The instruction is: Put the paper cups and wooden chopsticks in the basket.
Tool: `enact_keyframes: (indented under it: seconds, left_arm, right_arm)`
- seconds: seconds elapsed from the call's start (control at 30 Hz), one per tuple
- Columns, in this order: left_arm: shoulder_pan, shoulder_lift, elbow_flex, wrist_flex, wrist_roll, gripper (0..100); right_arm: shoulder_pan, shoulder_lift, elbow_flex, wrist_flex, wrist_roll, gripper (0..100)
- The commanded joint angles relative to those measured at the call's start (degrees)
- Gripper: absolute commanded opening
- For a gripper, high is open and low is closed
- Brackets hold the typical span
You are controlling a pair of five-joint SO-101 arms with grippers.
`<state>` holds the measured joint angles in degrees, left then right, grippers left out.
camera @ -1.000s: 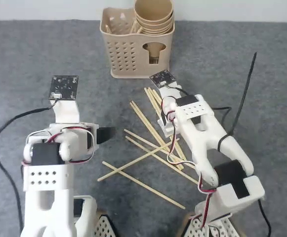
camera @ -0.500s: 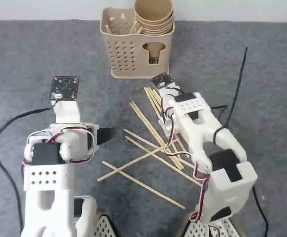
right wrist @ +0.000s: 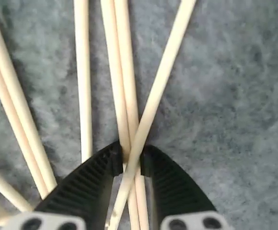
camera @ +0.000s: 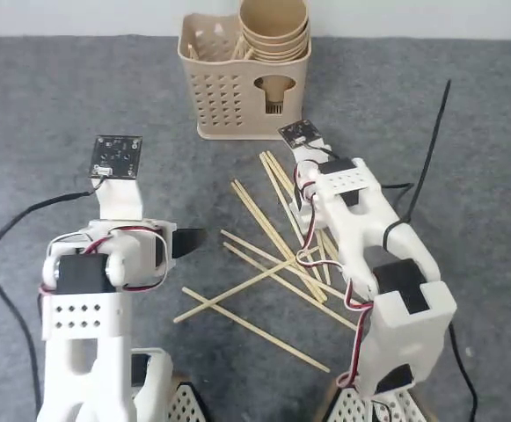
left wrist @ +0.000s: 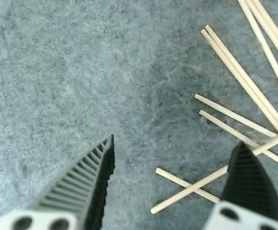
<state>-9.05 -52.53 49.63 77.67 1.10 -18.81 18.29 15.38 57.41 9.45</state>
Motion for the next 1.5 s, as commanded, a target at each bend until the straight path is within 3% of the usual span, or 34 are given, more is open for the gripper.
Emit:
enact_keyframes:
  seconds: [0.0, 0.4, 0.97, 1.17, 1.47]
  left_arm:
    - [-0.26, -1.85, -0.22, -1.32, -0.7, 36]
    - [-0.35, -2.02, 0.22, -1.41, -0.7, 36]
    - [-0.35, -2.11, 0.22, -2.2, -0.53, 36]
    - [-0.35, -2.11, 0.22, -2.2, -0.44, 36]
    - [-0.44, -2.11, 0.22, -2.2, -0.44, 36]
  right_arm:
    - [-0.4, -1.01, -0.53, 4.26, -1.85, 0.9]
    - [-1.27, -15.43, 3.43, 4.35, -6.42, 0.8]
    - [-3.38, -66.33, 18.64, 3.47, -7.82, 0.8]
    - [-7.6, -71.52, 28.22, -8.57, -7.82, 0.8]
    - [-7.87, -62.37, 30.68, -34.95, -7.74, 0.8]
